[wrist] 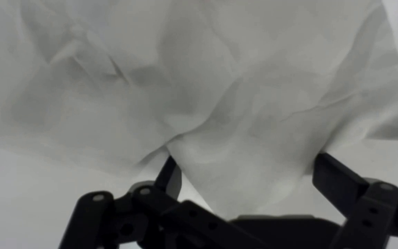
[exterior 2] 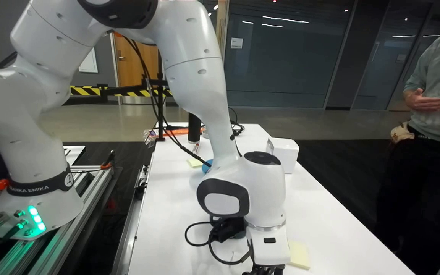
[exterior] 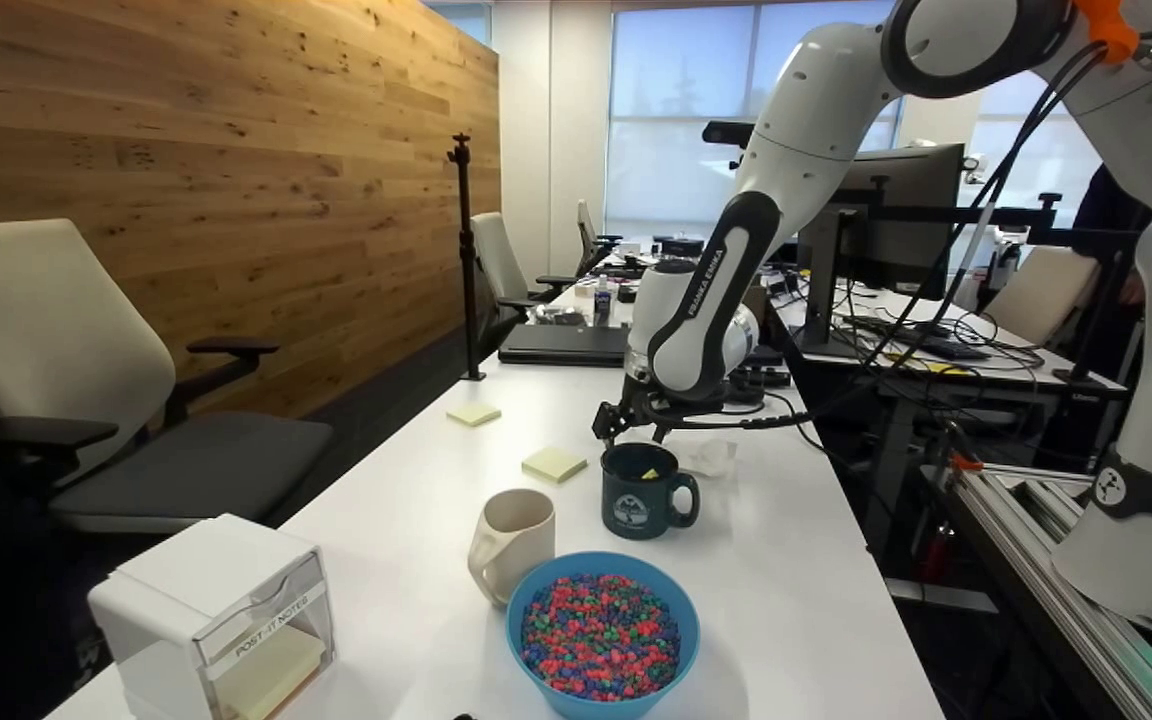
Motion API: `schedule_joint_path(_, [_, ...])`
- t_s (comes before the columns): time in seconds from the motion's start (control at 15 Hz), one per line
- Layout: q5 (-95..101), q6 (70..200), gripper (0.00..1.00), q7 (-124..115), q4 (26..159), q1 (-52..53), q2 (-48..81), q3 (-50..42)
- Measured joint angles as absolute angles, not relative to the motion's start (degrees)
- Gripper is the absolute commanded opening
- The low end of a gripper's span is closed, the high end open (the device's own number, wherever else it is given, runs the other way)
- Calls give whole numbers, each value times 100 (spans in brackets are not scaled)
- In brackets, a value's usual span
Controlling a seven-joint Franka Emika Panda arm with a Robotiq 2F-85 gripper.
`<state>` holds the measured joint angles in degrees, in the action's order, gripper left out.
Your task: Use the white napkin to wipe the right side of the tabletop.
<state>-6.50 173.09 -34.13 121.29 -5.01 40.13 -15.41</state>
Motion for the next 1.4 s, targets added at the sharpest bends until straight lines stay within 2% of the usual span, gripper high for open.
schedule_joint_path(0.73, [-681,16925,100,-3400,12211,26,3869,-2019])
schedule_joint_path(1.07, [-681,16925,100,-3400,12318,99,3836,-1941])
schedule_joint_path(1.13, [-681,16925,93,-3400,12332,99,3836,-1910])
schedule_joint_path(1.2, [-681,16925,74,-3400,12340,99,3832,-1885])
schedule_joint_path(1.4, [-681,16925,53,-3400,12345,102,3804,-1856])
